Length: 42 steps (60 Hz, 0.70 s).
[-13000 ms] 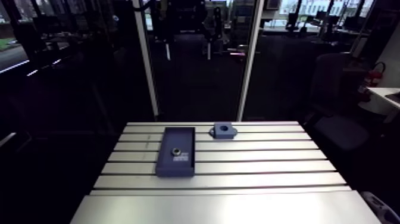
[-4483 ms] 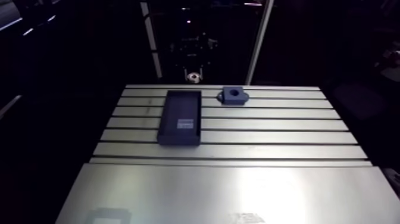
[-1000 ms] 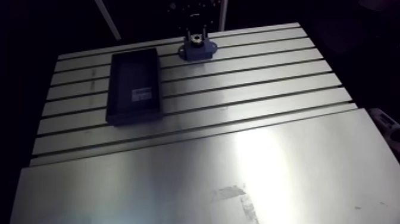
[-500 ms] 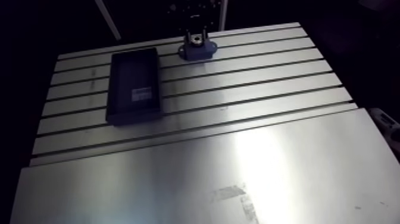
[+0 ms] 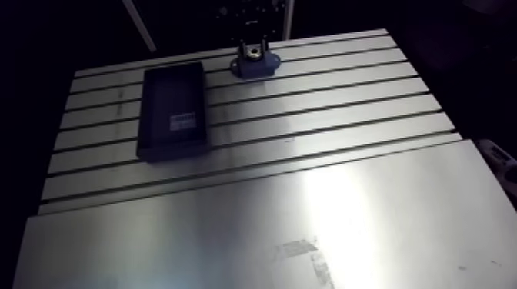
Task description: Pick up the bearing and press it into the housing until flush.
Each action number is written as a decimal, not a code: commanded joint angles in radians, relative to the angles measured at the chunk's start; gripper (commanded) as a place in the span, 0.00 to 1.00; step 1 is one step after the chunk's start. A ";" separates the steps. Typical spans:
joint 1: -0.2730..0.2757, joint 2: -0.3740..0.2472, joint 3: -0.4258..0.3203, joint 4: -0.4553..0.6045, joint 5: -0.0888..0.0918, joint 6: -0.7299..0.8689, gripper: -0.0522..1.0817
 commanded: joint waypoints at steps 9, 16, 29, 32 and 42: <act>0.000 0.001 0.001 0.000 0.001 0.001 0.63; 0.000 0.001 -0.001 0.000 0.001 0.001 0.63; -0.001 -0.001 -0.001 0.000 0.000 0.000 0.63; -0.002 -0.001 -0.001 0.000 0.000 0.000 0.63; -0.002 -0.001 -0.001 0.000 0.000 -0.002 0.63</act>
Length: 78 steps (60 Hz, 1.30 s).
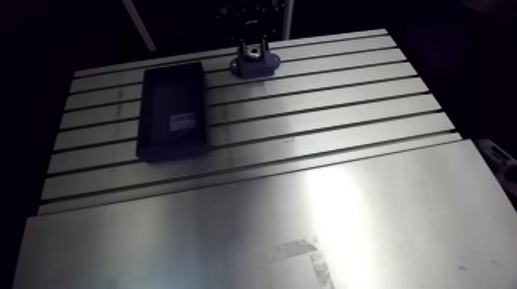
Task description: Pick up the bearing and press it into the housing until flush.
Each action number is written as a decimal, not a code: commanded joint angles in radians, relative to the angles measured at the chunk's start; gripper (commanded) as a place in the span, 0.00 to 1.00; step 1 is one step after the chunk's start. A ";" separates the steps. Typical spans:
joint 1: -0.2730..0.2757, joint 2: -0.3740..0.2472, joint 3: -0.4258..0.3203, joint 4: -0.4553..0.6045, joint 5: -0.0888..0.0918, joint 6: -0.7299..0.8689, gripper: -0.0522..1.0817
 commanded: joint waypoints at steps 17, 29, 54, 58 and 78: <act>-0.002 0.000 0.001 0.000 0.000 -0.001 0.63; -0.002 0.000 0.003 0.000 0.000 0.002 0.63; -0.001 0.000 0.003 -0.002 0.001 0.002 0.63; -0.001 0.000 0.003 -0.002 0.001 0.002 0.63; -0.002 0.002 0.003 -0.002 0.001 0.002 0.63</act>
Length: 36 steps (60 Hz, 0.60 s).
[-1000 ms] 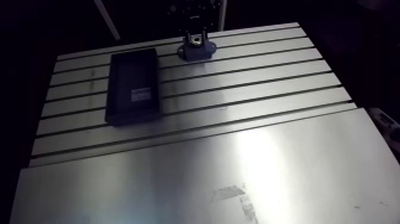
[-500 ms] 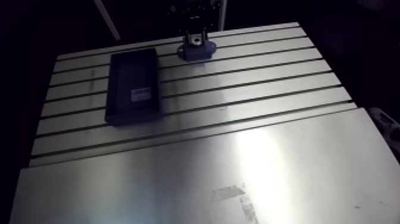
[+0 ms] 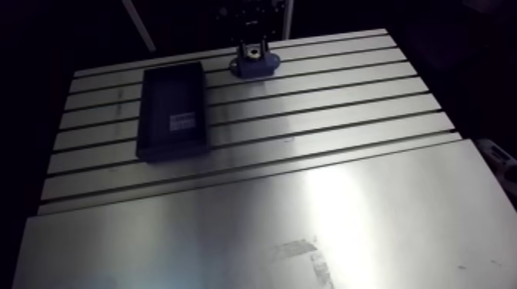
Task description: Pick up the bearing and press it into the housing until flush.
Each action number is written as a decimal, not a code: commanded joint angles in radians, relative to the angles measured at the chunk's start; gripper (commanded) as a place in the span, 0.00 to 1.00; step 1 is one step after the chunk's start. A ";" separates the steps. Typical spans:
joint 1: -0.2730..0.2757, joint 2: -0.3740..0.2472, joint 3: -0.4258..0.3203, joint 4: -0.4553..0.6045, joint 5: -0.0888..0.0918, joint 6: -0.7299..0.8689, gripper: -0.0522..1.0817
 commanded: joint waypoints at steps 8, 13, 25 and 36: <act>-0.003 0.000 0.000 -0.001 -0.001 0.000 0.63; -0.003 0.000 0.000 0.000 -0.001 -0.001 0.63; -0.003 0.000 0.000 0.000 -0.001 -0.001 0.63; -0.003 0.000 0.002 -0.001 -0.001 0.000 0.63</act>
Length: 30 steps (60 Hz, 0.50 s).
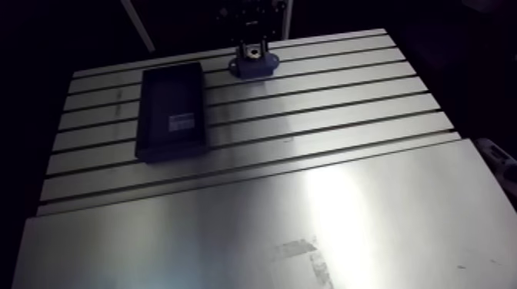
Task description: Pick up the bearing and press it into the housing until flush.
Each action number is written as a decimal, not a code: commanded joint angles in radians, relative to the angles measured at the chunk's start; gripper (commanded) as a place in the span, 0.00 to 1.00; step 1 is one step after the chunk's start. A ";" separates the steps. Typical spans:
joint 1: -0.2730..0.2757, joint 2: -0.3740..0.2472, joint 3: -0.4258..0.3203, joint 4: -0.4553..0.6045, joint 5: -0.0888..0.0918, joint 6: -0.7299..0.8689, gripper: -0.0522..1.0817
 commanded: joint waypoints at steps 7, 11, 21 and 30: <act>0.000 0.000 -0.001 -0.001 0.000 0.002 0.63; 0.002 0.000 -0.001 -0.001 0.000 0.001 0.63; 0.002 0.000 -0.001 -0.007 0.000 0.000 0.63; 0.003 0.001 0.001 -0.009 0.001 -0.001 0.63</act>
